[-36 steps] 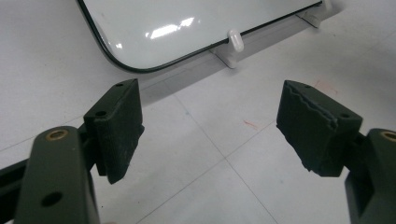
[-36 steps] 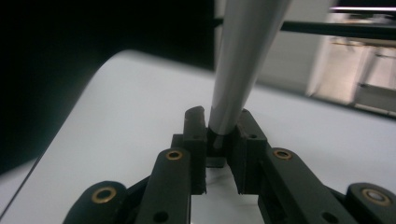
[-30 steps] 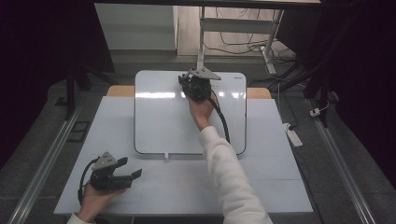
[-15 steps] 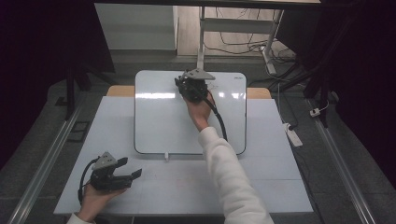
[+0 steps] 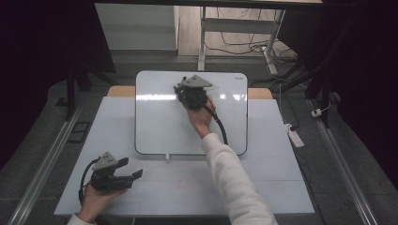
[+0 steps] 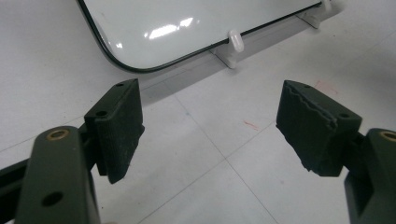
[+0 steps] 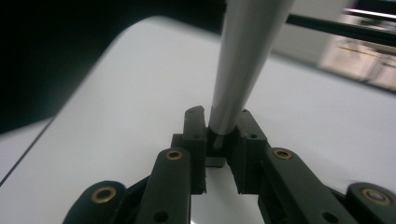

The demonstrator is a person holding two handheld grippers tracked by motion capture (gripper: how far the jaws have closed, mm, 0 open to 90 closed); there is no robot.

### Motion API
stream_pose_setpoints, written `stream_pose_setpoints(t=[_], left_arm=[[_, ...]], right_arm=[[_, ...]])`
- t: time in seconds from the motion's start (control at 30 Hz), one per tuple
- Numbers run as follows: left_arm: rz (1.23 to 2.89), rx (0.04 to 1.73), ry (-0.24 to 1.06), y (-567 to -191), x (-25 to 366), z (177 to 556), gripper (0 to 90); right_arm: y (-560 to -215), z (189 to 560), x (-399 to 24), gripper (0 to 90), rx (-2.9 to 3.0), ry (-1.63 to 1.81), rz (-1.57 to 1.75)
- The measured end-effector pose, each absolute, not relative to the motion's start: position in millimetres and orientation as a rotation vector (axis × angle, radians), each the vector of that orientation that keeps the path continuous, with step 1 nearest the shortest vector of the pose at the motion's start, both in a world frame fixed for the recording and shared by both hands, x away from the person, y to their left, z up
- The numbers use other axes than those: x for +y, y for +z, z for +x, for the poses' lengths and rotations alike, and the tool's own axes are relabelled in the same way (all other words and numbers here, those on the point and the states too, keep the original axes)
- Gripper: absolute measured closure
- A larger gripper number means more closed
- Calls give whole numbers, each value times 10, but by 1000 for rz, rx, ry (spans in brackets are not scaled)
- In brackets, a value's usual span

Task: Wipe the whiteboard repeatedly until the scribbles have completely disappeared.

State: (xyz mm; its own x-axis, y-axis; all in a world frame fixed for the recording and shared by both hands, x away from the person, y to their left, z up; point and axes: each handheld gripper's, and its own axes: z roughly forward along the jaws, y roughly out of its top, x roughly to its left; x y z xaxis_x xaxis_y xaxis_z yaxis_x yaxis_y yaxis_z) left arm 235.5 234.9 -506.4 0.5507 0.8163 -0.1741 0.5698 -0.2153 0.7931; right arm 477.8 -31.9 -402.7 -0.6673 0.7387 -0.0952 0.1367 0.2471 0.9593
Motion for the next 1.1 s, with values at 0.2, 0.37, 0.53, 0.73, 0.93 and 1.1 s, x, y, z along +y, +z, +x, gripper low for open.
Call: stream_pose_setpoints(t=[0.2,0.37,0.53,0.73,0.93,1.1], left_arm=[[1904,1130,343,-5072,2356,2379,234],[1899,1123,350,-5058,2351,2366,234],[1908,1121,346,-5062,2334,2374,234],[1906,1123,343,-5067,2335,2387,234],[1892,1129,348,-5060,2368,2370,234],[1898,1125,347,-5067,2361,2365,235]], right_arm=[[-4085,4687,-273,774,2028,1394,704],[-4021,4783,-488,774,1917,1449,878],[-4011,4778,-417,774,1951,1446,821],[-4065,4686,-117,774,2053,1371,657],[-3998,4819,-113,774,2011,1449,747],[-3961,4840,-192,774,1959,1443,791]])
